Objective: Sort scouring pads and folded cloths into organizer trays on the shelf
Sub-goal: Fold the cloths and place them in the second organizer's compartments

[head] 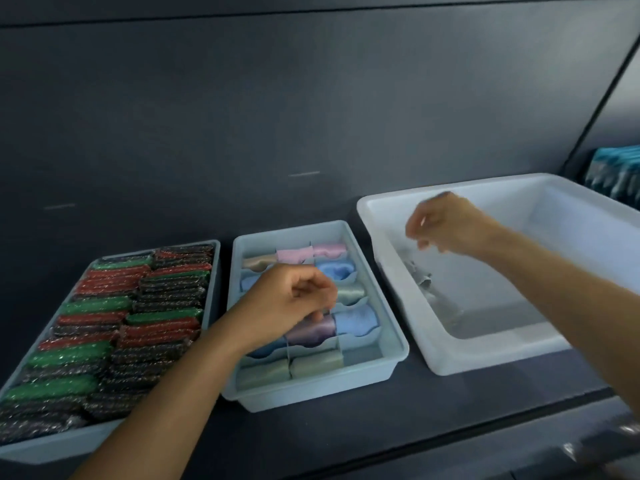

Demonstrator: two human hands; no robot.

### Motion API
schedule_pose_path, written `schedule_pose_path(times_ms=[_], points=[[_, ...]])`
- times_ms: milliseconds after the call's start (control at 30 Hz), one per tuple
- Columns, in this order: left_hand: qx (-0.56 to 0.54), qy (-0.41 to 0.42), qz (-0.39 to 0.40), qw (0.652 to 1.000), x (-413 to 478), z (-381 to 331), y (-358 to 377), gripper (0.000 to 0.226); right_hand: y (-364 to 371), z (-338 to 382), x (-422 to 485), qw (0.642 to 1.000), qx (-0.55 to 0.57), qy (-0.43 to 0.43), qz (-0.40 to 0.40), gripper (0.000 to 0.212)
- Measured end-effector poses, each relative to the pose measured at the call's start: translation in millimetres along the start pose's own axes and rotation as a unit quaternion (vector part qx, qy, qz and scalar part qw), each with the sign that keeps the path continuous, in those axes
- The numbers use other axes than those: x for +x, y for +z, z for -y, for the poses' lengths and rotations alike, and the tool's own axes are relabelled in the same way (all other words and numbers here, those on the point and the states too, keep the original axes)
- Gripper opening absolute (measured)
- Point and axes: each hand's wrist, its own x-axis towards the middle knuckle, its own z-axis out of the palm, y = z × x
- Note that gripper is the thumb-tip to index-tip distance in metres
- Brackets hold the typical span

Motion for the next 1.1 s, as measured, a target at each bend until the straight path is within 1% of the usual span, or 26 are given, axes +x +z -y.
schedule_pose_path(times_ms=[33, 67, 100, 133, 200, 267, 333, 367, 433, 467, 500, 533, 567, 600, 633, 667, 700, 733, 767, 800, 833, 867, 933, 967, 1033, 1100], points=[[-0.008, -0.006, -0.005, 1.000, 3, -5, 5, 0.009, 3, -12, 5, 0.995, -0.045, 0.025, 0.083, 0.009], [-0.019, -0.012, -0.010, 1.000, 6, -9, 10, 0.010, 10, -20, 7, 0.980, -0.092, 0.052, 0.169, 0.014], [-0.030, -0.016, -0.016, 0.999, 8, -13, 15, 0.010, 19, -26, 8, 0.962, -0.127, 0.080, 0.230, 0.016], [-0.039, -0.018, -0.020, 0.999, 11, -16, 19, 0.010, 28, -28, 7, 0.948, -0.149, 0.096, 0.264, 0.015], [-0.050, -0.021, -0.023, 0.998, 14, -21, 25, 0.011, 43, -32, 7, 0.943, -0.180, 0.094, 0.263, 0.023], [-0.059, -0.021, -0.027, 0.998, 15, -27, 27, 0.013, 47, -35, 10, 0.951, -0.171, 0.088, 0.243, 0.030], [-0.074, -0.020, -0.041, 0.996, 12, -32, 26, 0.014, 37, -33, 11, 0.967, -0.100, 0.082, 0.221, 0.027], [-0.084, -0.021, -0.052, 0.995, 9, -34, 25, 0.015, 27, -31, 11, 0.976, -0.051, 0.074, 0.197, 0.023], [-0.105, -0.021, -0.084, 0.991, 5, -36, 24, 0.016, 4, -20, 7, 0.986, 0.088, 0.059, 0.128, 0.019], [-0.111, -0.019, -0.106, 0.988, 4, -36, 24, 0.018, -7, -13, 5, 0.981, 0.158, 0.051, 0.101, 0.022], [-0.119, -0.018, -0.128, 0.984, 5, -36, 25, 0.023, -18, -3, 2, 0.972, 0.216, 0.038, 0.079, 0.021], [-0.134, -0.023, -0.140, 0.981, 7, -36, 26, 0.034, -26, 7, -2, 0.961, 0.266, 0.026, 0.066, 0.014], [-0.157, -0.039, -0.133, 0.978, 9, -36, 26, 0.051, -32, 19, -6, 0.947, 0.315, 0.012, 0.064, 0.016], [-0.184, -0.061, -0.099, 0.976, 12, -37, 27, 0.068, -37, 28, -9, 0.928, 0.363, -0.011, 0.083, 0.029], [-0.211, -0.073, -0.041, 0.974, 13, -39, 28, 0.083, -39, 39, -12, 0.905, 0.408, -0.044, 0.111, 0.038], [-0.240, -0.068, 0.018, 0.968, 13, -41, 29, 0.094, -41, 49, -17, 0.882, 0.444, -0.078, 0.139, 0.042], [-0.280, -0.048, 0.058, 0.957, 12, -45, 32, 0.100, -40, 59, -23, 0.860, 0.472, -0.102, 0.165, 0.040], [-0.338, -0.023, 0.069, 0.938, 12, -48, 32, 0.102, -38, 67, -29, 0.840, 0.495, -0.118, 0.189, 0.036], [-0.414, -0.005, 0.054, 0.909, 13, -52, 30, 0.100, -35, 72, -34, 0.824, 0.512, -0.124, 0.208, 0.032], [-0.491, 0.005, 0.022, 0.871, 13, -56, 27, 0.095, -31, 73, -37, 0.813, 0.523, -0.129, 0.223, 0.033], [-0.549, 0.015, -0.018, 0.835, 15, -59, 22, 0.089, -26, 73, -42, 0.806, 0.526, -0.128, 0.240, 0.038], [-0.579, 0.022, -0.055, 0.813, 15, -64, 16, 0.081, -21, 70, -44, 0.801, 0.525, -0.124, 0.259, 0.042], [-0.566, 0.015, -0.133, 0.813, 14, -70, 3, 0.059, -11, 64, -49, 0.799, 0.515, -0.110, 0.291, 0.046], [-0.555, 0.012, -0.164, 0.816, 13, -70, -4, 0.049, -8, 62, -52, 0.807, 0.501, -0.099, 0.295, 0.049], [-0.541, 0.018, -0.204, 0.816, 11, -71, -18, 0.041, -2, 56, -53, 0.835, 0.464, -0.070, 0.287, 0.051], [-0.530, 0.031, -0.232, 0.815, 8, -72, -29, 0.039, 1, 52, -56, 0.862, 0.421, -0.056, 0.277, 0.042]])
